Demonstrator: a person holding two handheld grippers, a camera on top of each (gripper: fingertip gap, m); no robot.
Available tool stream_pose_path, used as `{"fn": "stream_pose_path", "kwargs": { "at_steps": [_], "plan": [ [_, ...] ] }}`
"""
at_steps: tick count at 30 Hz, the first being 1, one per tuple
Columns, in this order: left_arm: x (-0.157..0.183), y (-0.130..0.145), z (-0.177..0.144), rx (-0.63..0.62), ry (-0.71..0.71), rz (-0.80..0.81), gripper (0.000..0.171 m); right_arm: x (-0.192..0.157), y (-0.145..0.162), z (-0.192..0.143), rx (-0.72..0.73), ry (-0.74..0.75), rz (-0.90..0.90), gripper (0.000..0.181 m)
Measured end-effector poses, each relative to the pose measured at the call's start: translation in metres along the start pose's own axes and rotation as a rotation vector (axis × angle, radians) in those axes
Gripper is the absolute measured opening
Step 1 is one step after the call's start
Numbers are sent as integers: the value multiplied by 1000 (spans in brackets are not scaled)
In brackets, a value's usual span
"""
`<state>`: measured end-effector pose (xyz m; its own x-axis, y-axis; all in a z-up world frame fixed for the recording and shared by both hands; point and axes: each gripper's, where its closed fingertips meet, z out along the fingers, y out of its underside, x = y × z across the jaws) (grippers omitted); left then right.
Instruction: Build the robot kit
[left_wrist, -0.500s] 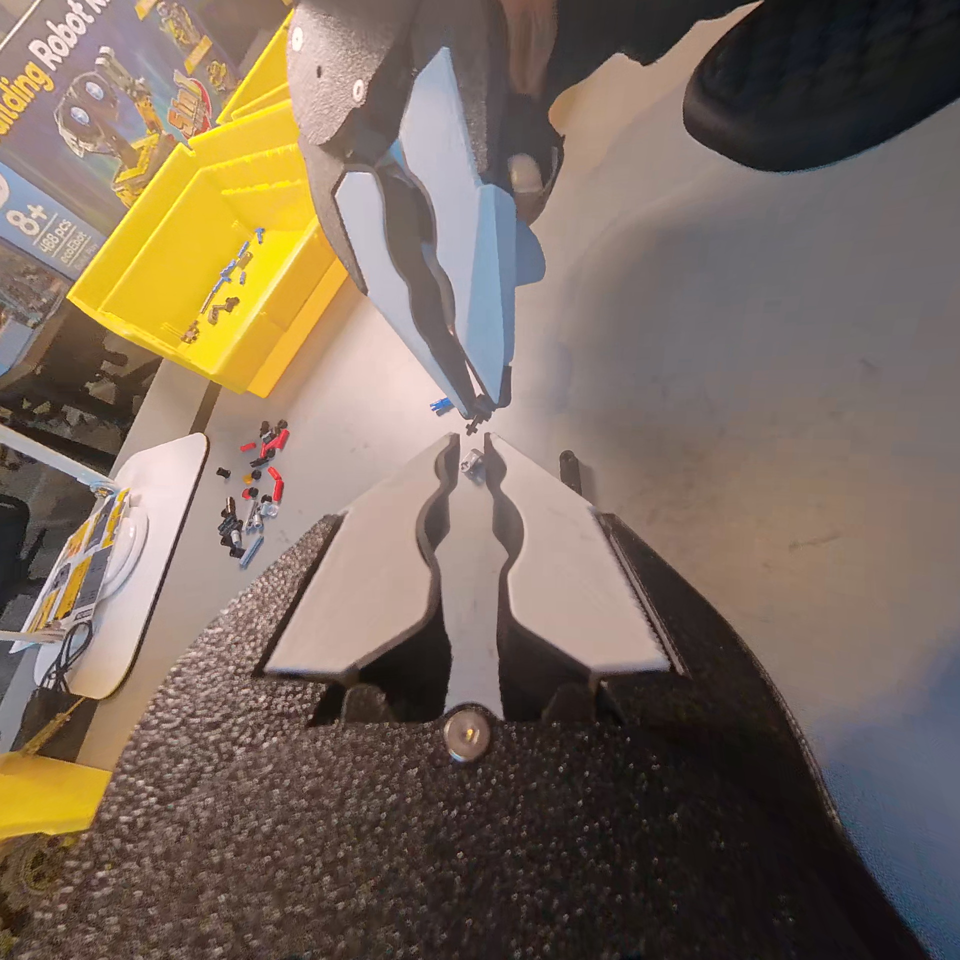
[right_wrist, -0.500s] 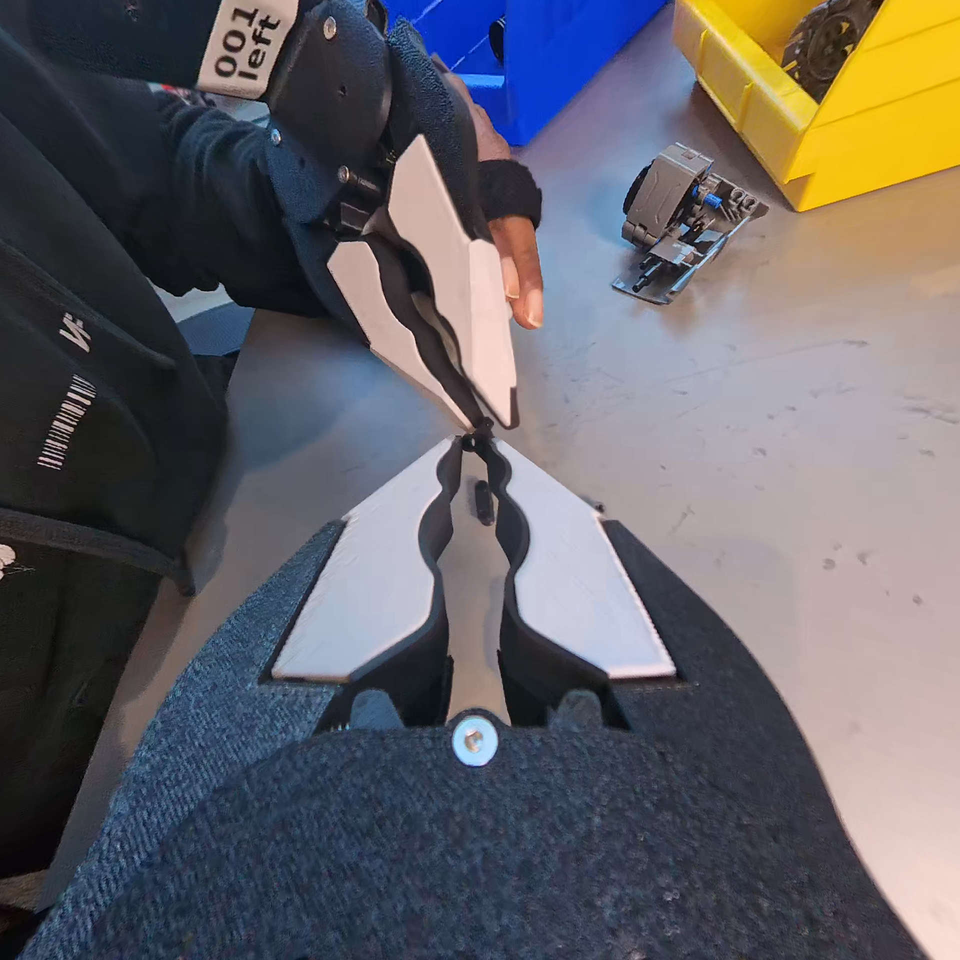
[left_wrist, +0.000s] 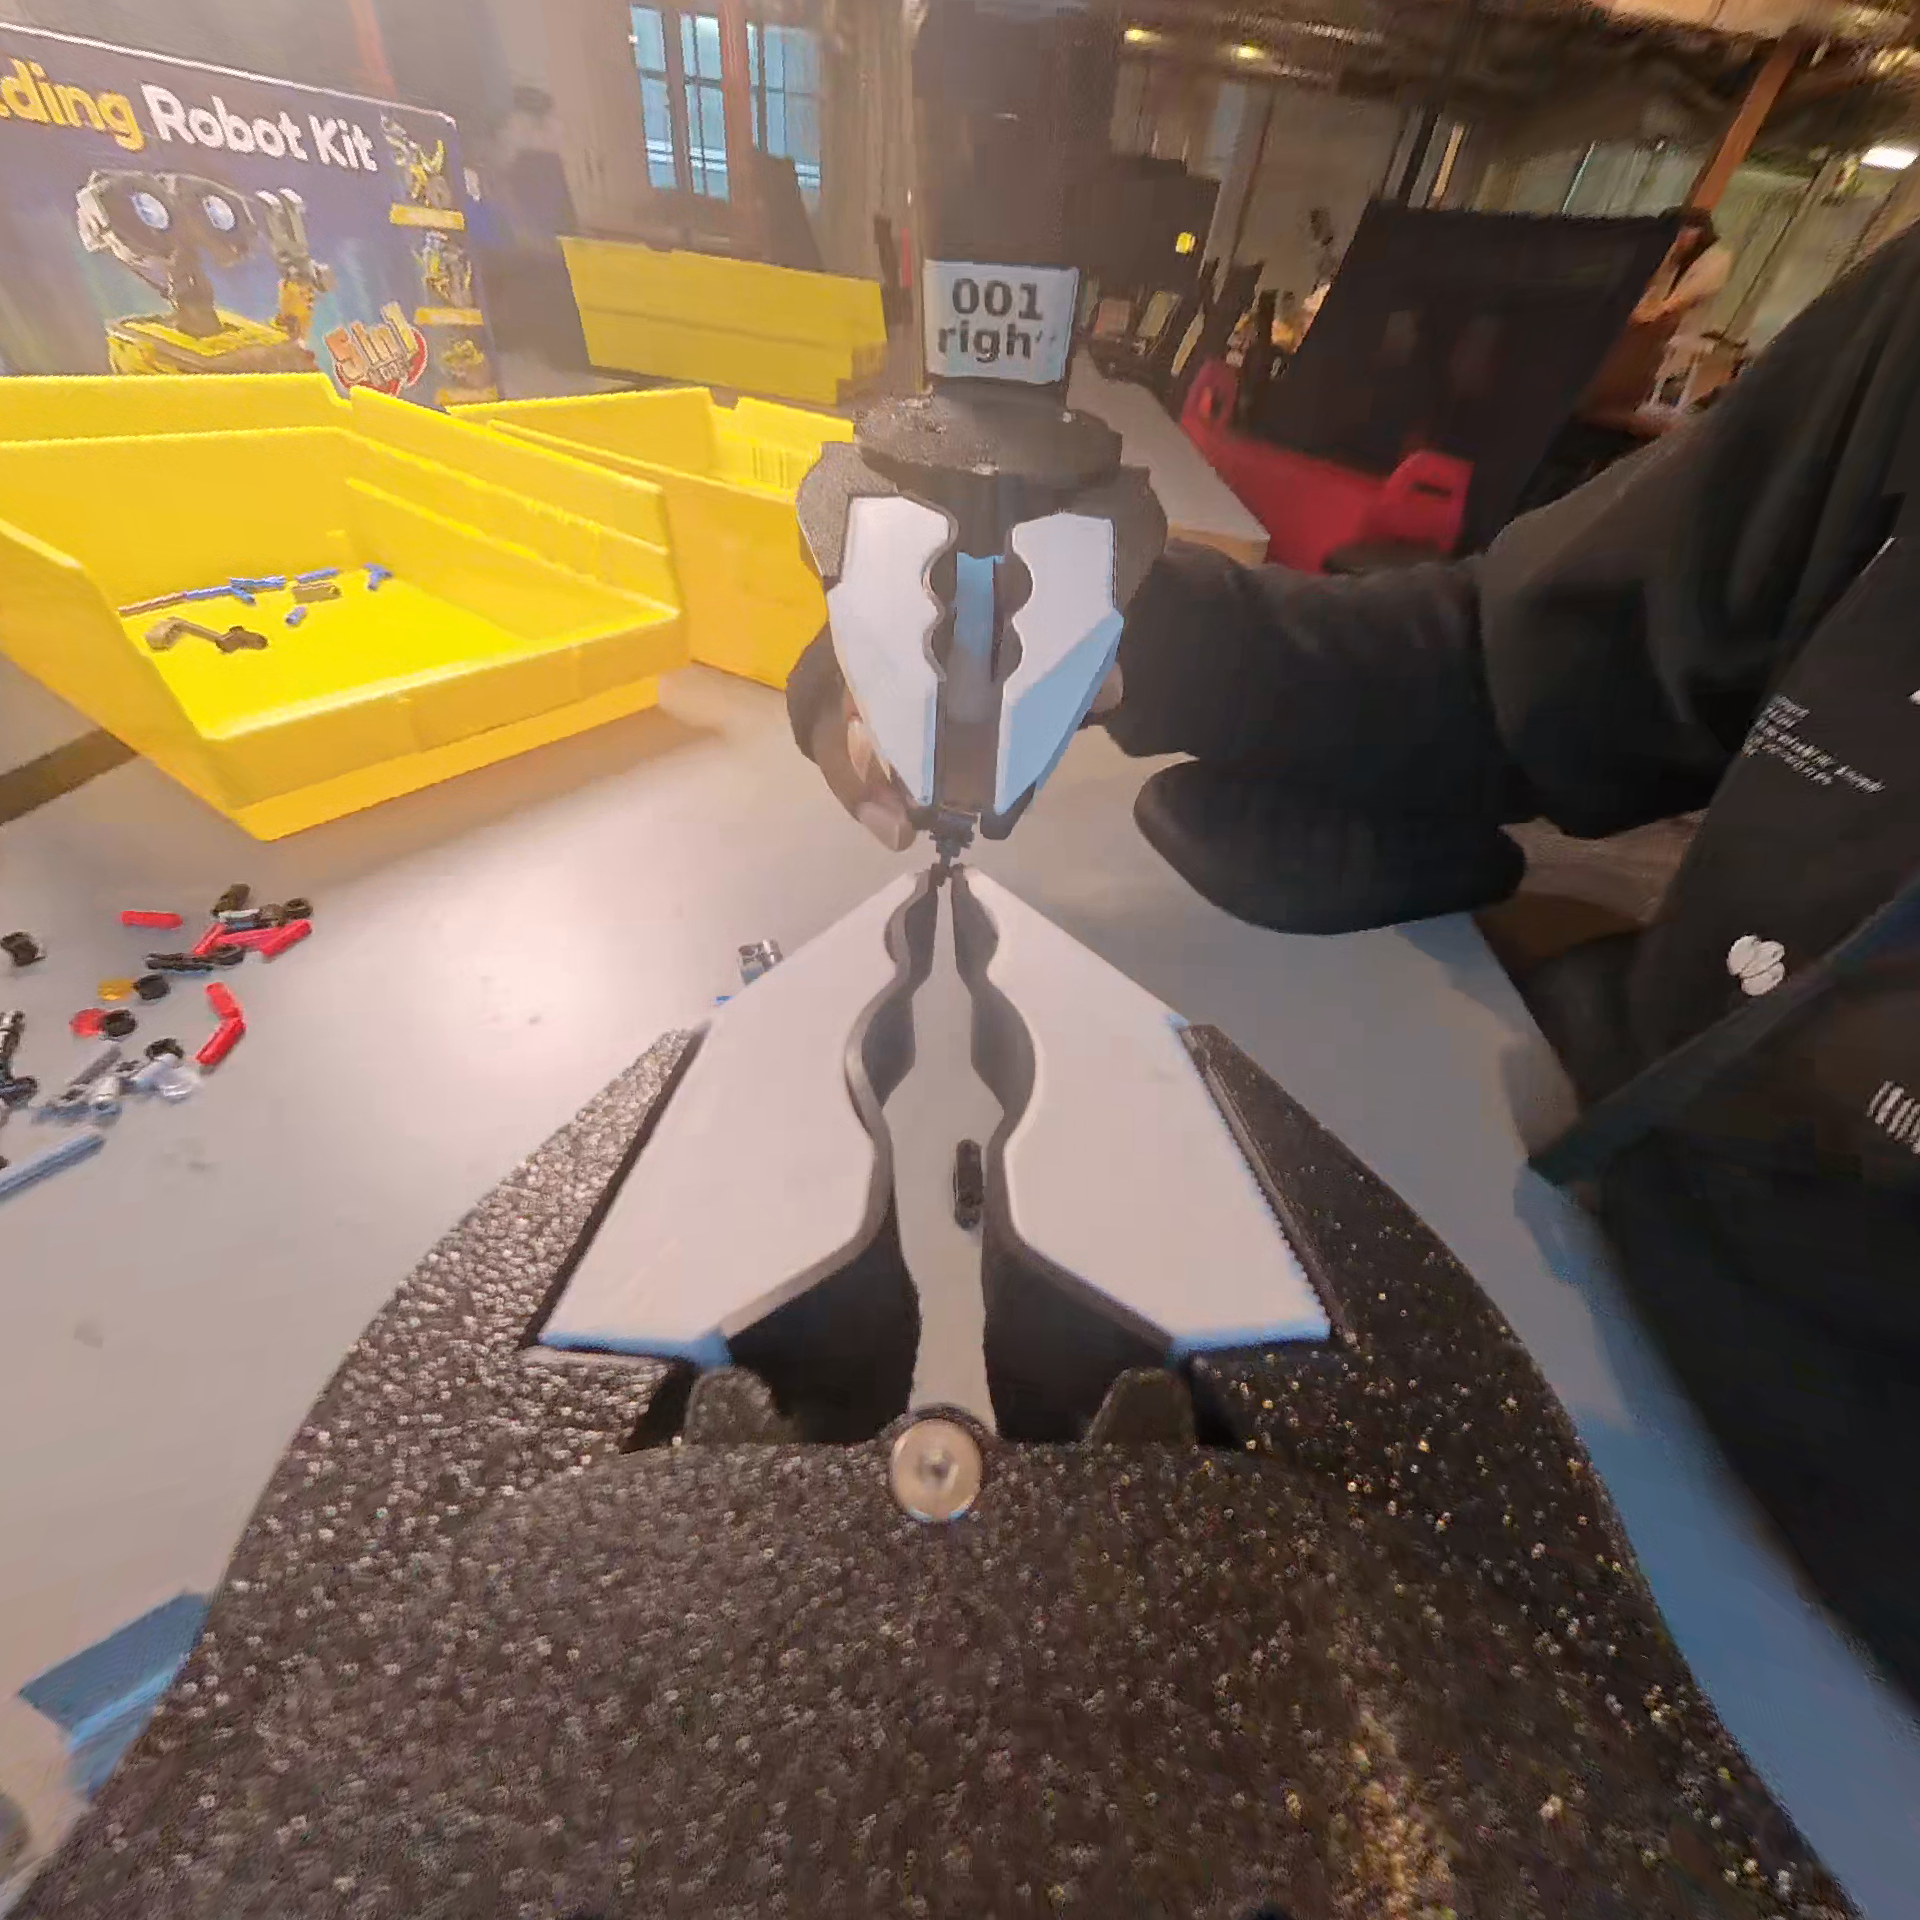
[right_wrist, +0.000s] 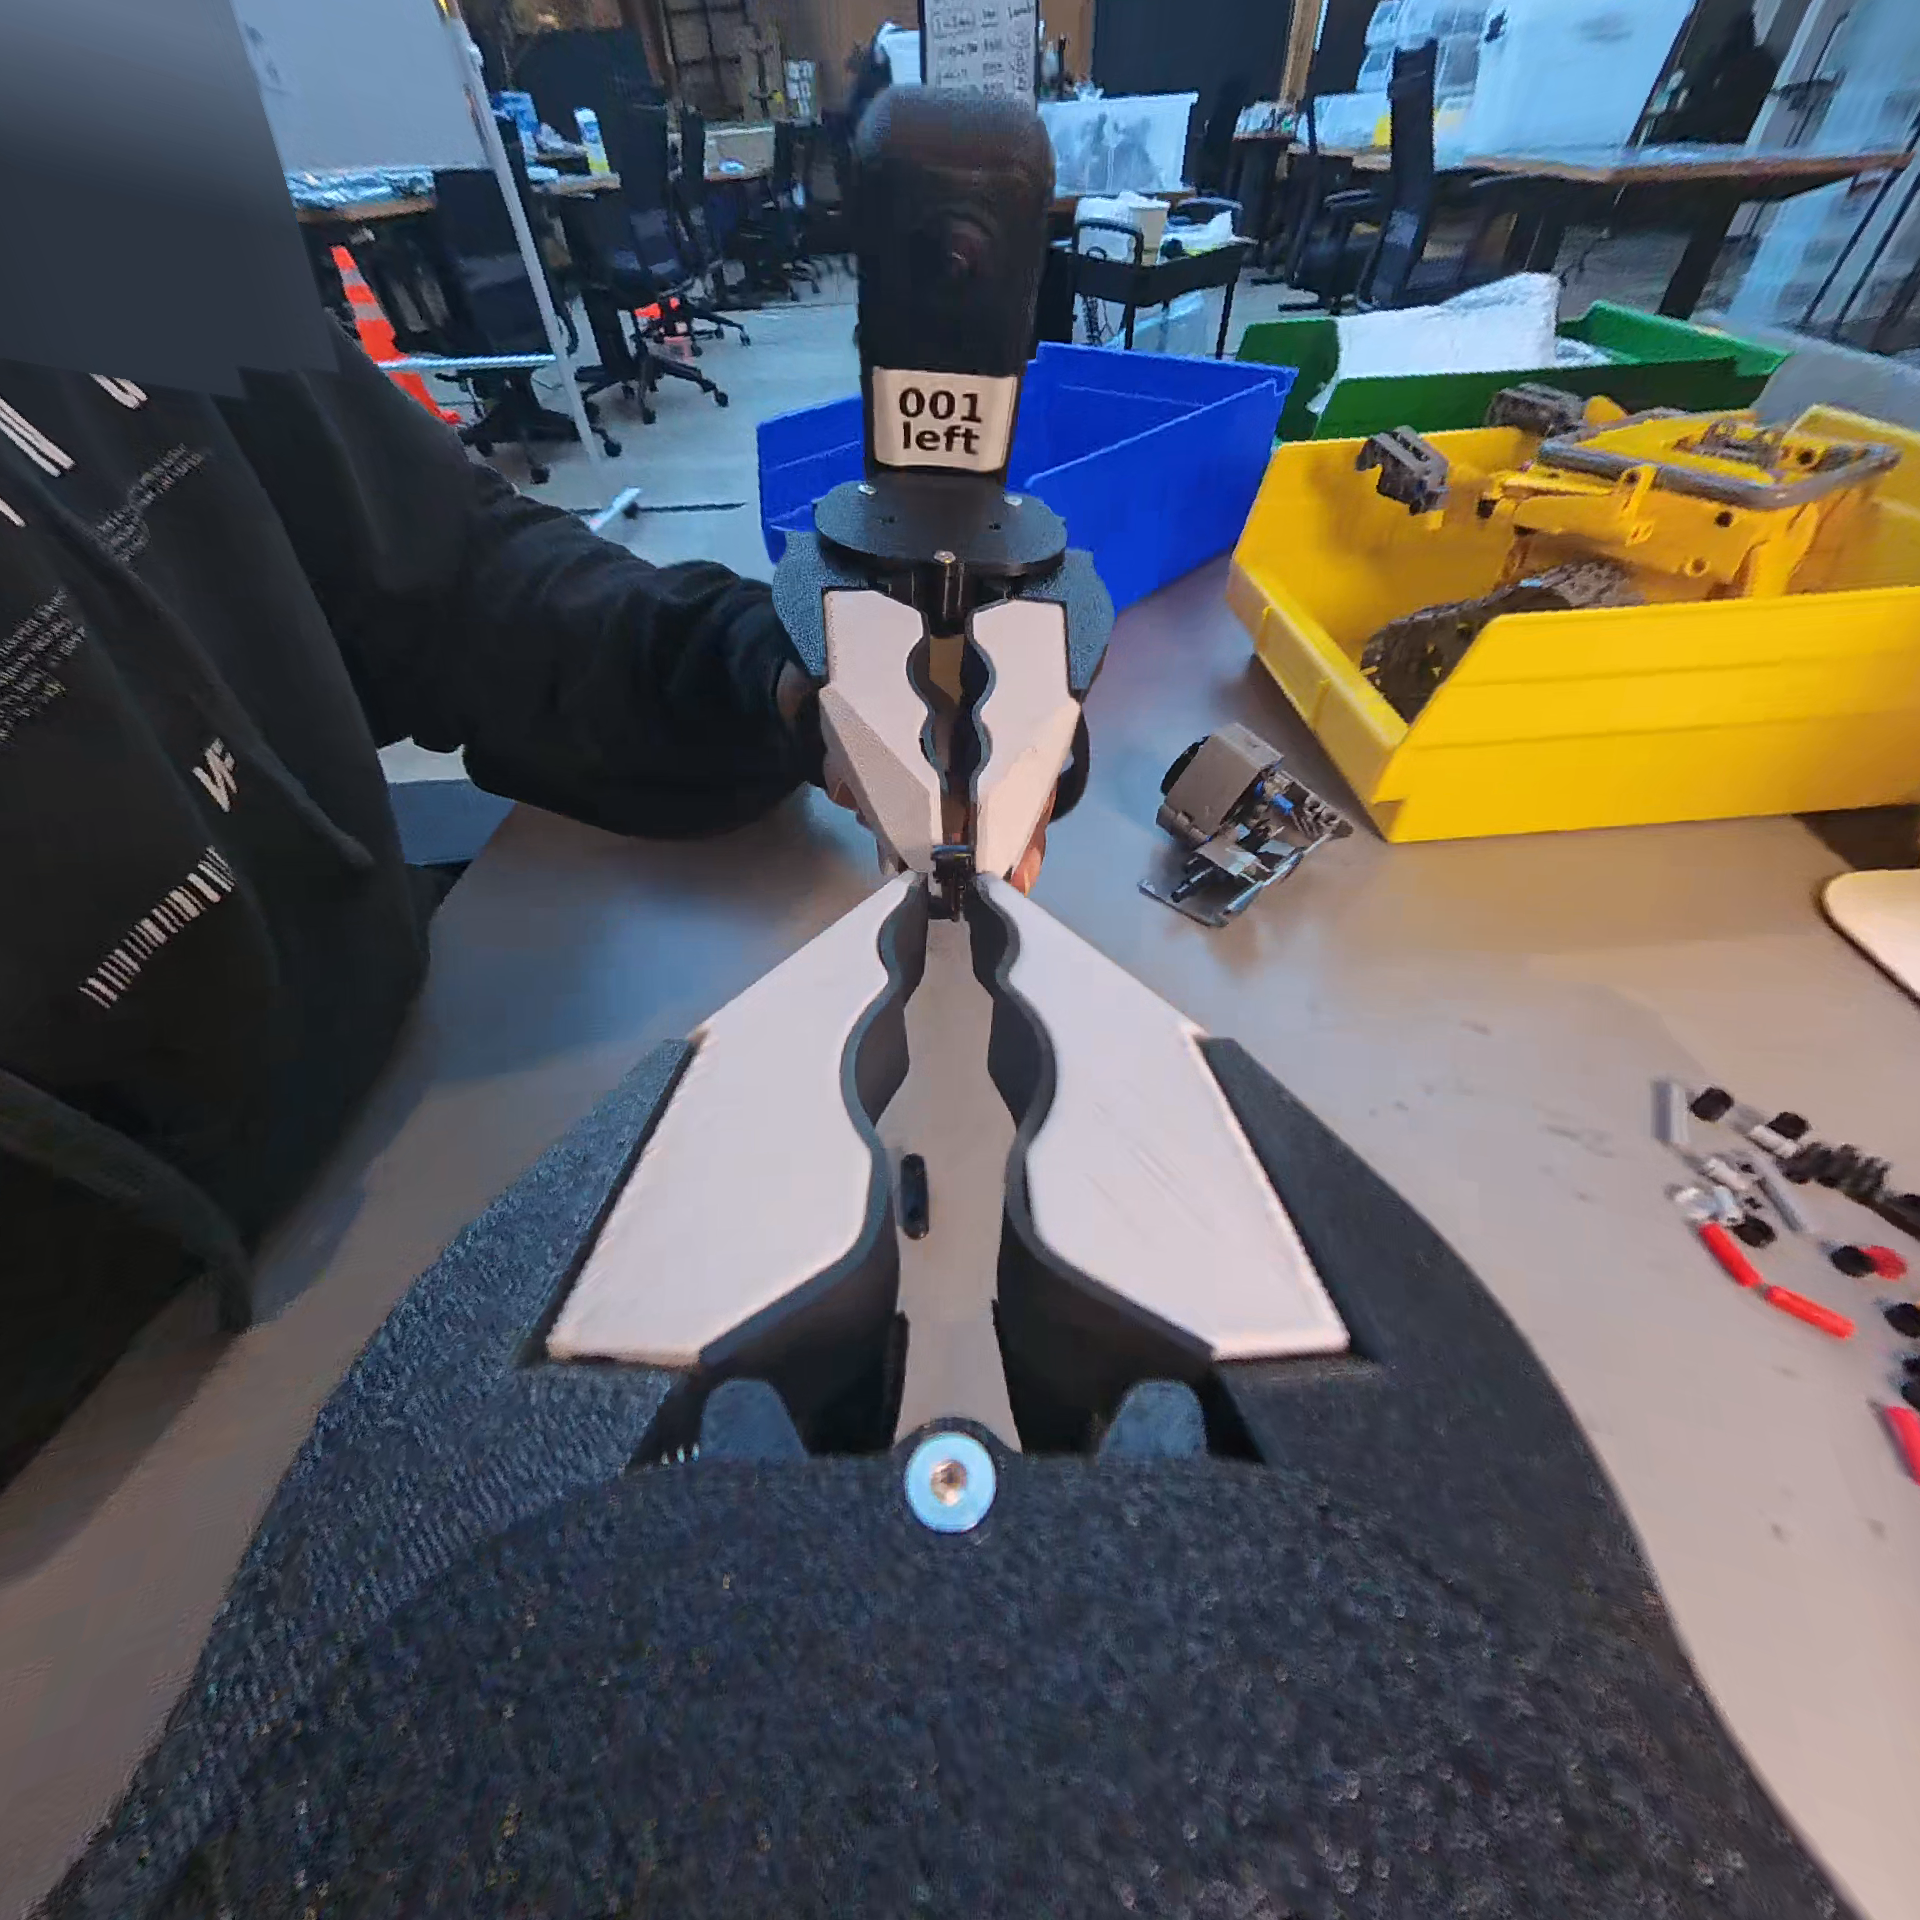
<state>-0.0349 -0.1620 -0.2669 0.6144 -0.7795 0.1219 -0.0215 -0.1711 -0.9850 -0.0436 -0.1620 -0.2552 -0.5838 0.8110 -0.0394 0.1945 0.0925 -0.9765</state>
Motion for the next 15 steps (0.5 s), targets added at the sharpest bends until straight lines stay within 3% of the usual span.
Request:
{"fn": "stream_pose_path", "kwargs": {
  "at_steps": [9, 15],
  "plan": [
    [4, 0, 2, 20, 39, -45, 1, -2, -1, 0, -27, 22, -35, 5],
    [2, 30, 9, -165, 11, -17, 5, -1, 28, 1, -178, 0, -4, 4]
  ]
}}
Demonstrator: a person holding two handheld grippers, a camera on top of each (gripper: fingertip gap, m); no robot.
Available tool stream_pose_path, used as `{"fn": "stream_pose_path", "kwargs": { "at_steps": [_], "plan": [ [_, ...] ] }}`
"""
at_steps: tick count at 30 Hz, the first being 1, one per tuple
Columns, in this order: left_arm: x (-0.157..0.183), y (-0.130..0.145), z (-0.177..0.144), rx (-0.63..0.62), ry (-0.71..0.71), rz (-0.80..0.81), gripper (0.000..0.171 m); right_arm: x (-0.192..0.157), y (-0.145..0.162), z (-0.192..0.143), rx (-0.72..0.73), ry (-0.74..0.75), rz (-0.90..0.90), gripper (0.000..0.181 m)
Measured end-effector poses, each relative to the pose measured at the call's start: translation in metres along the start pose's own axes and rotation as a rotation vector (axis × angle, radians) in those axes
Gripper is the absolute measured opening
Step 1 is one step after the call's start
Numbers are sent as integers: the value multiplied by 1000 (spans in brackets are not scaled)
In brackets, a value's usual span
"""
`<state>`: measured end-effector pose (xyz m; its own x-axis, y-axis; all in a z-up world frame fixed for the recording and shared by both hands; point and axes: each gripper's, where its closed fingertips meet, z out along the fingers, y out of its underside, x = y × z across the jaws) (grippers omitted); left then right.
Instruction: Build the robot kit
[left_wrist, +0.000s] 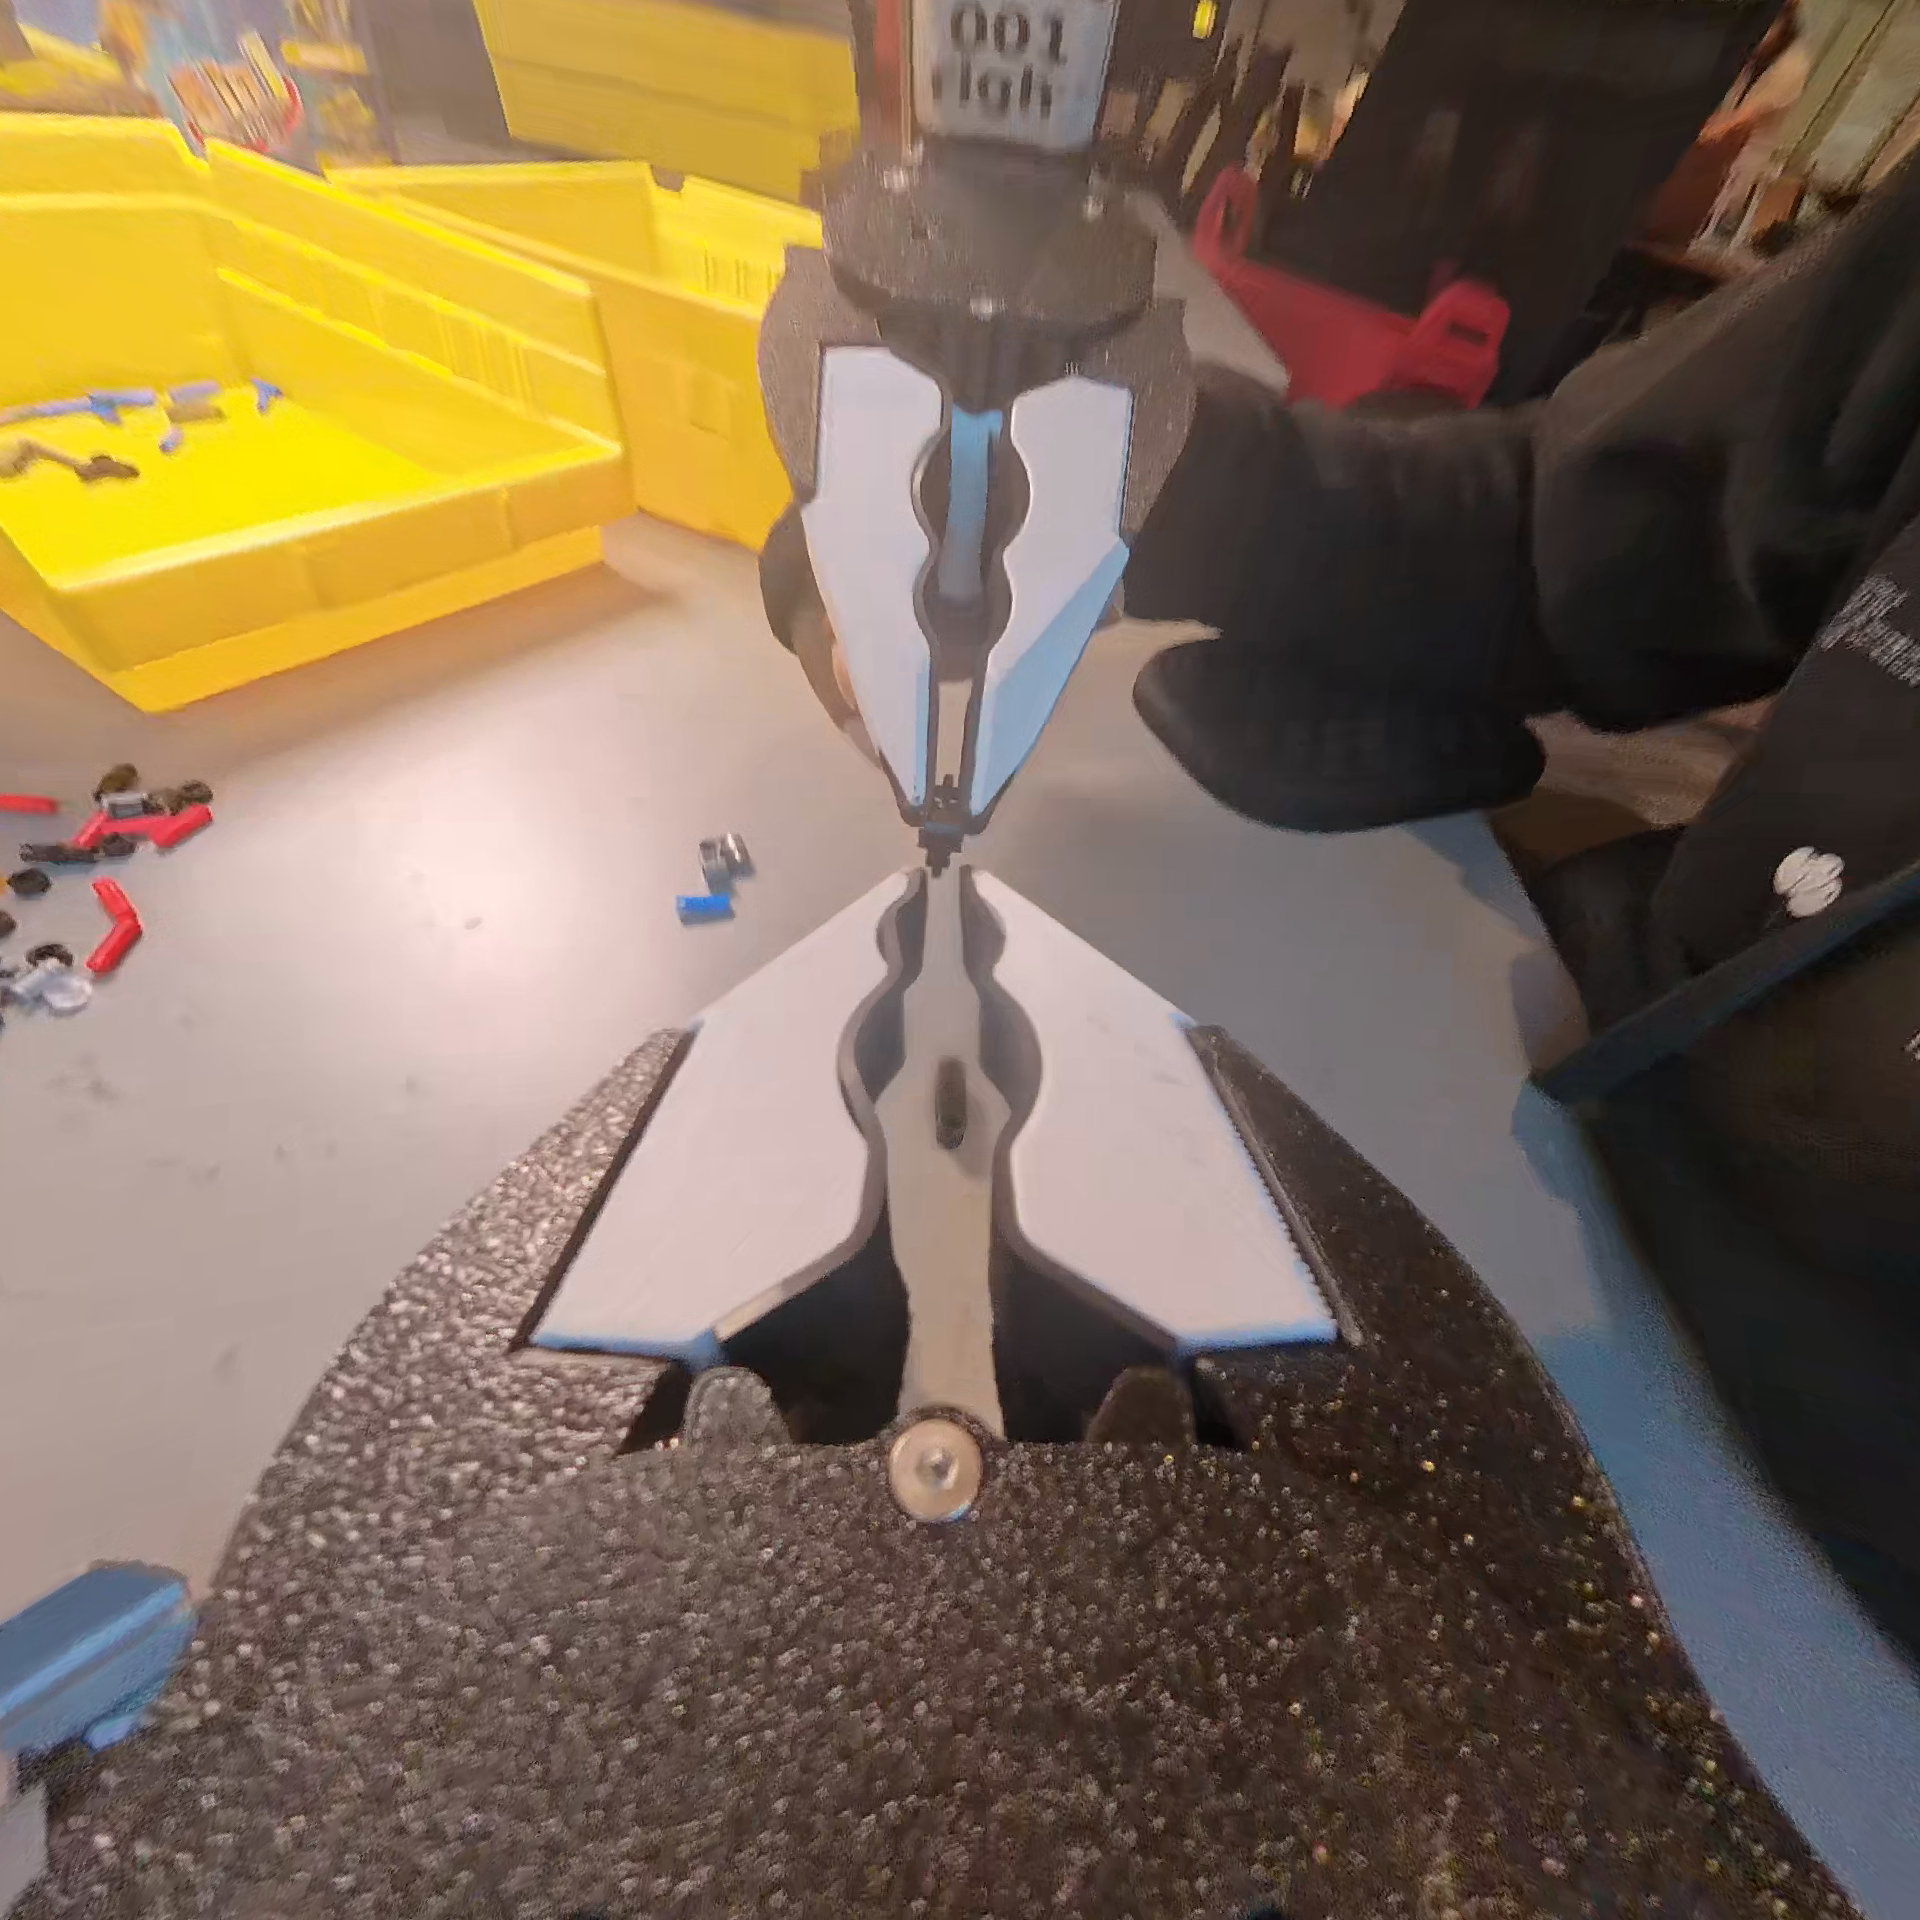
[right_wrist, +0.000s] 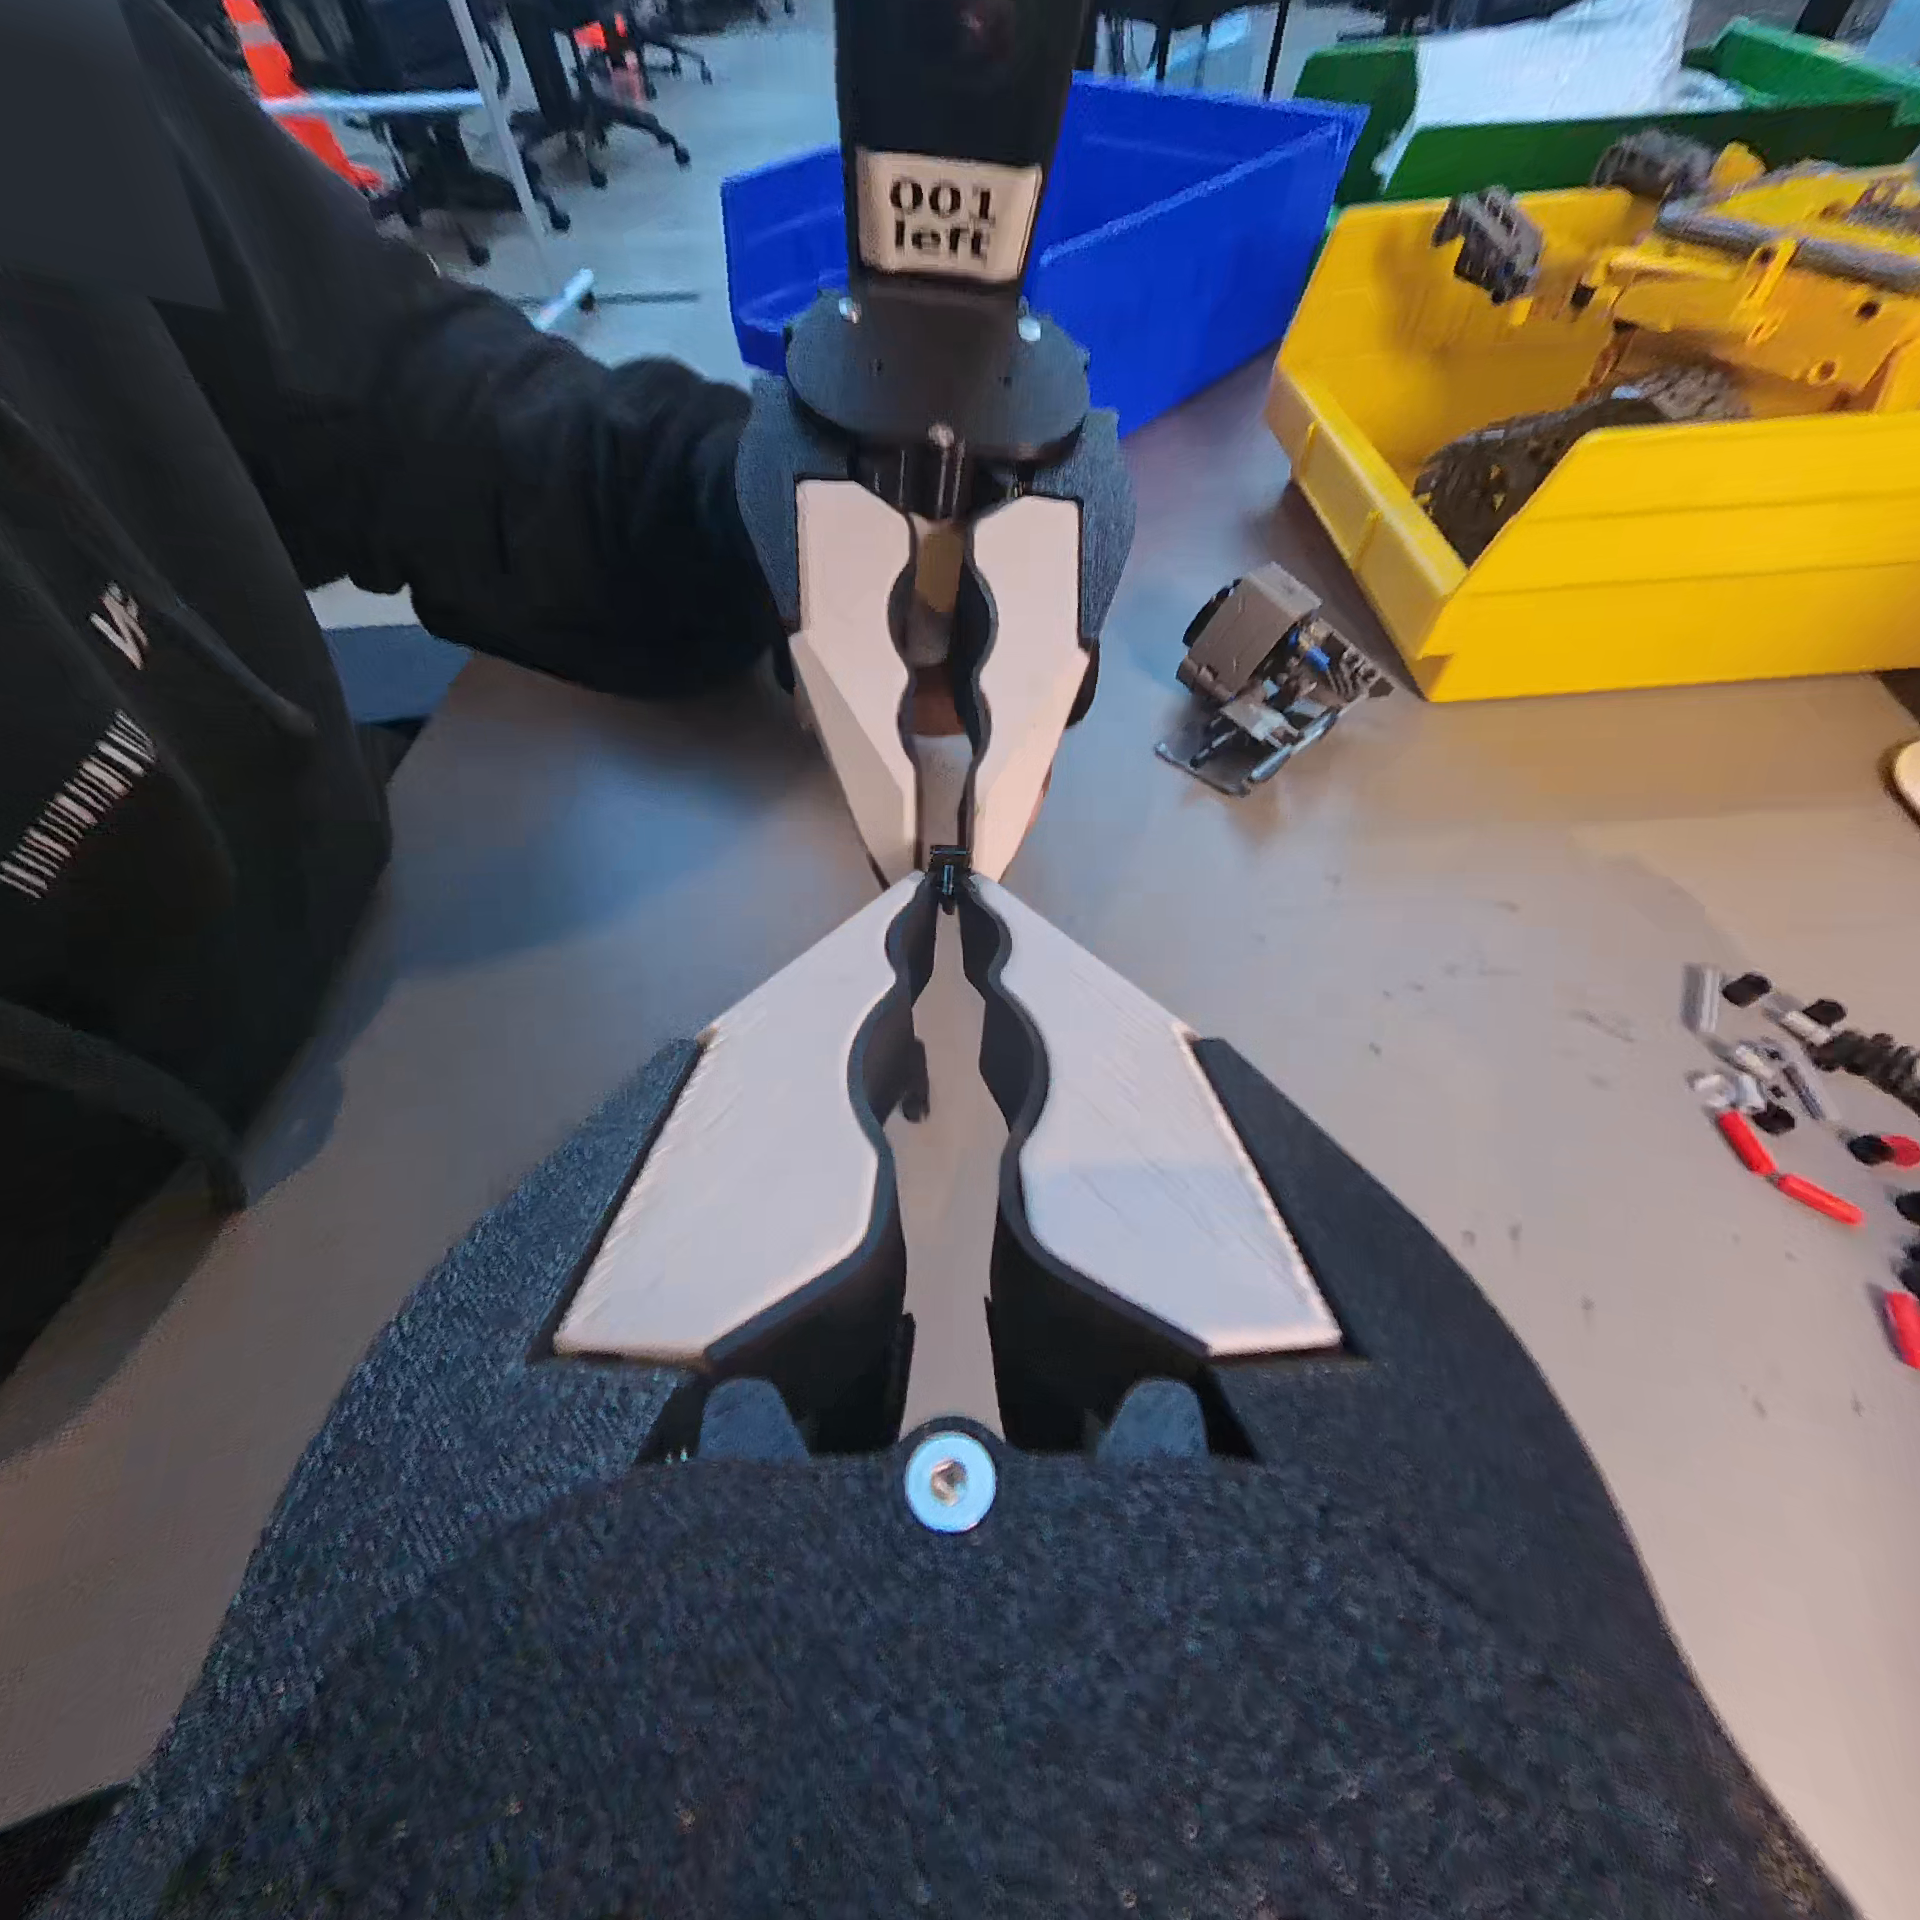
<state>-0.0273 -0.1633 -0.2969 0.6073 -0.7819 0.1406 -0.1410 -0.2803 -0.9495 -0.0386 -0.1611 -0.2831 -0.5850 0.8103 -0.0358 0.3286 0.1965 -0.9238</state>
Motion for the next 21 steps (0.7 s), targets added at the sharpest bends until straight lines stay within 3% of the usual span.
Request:
{"fn": "stream_pose_path", "kwargs": {
  "at_steps": [5, 9, 14, 21],
  "plan": [
    [0, 54, 8, -312, -4, 54, 24, -7, 48, 12, -207, -56, 10, 4],
    [3, 75, 16, -436, -18, 102, 23, -11, 62, 20, -271, -76, -1, 4],
    [-1, 79, 20, -462, -61, 153, 6, -12, 73, 21, -322, -84, 7, 4],
    [-2, 79, 20, -462, -57, 150, 6, -11, 75, 22, -308, -98, 100, 4]
  ]
}}
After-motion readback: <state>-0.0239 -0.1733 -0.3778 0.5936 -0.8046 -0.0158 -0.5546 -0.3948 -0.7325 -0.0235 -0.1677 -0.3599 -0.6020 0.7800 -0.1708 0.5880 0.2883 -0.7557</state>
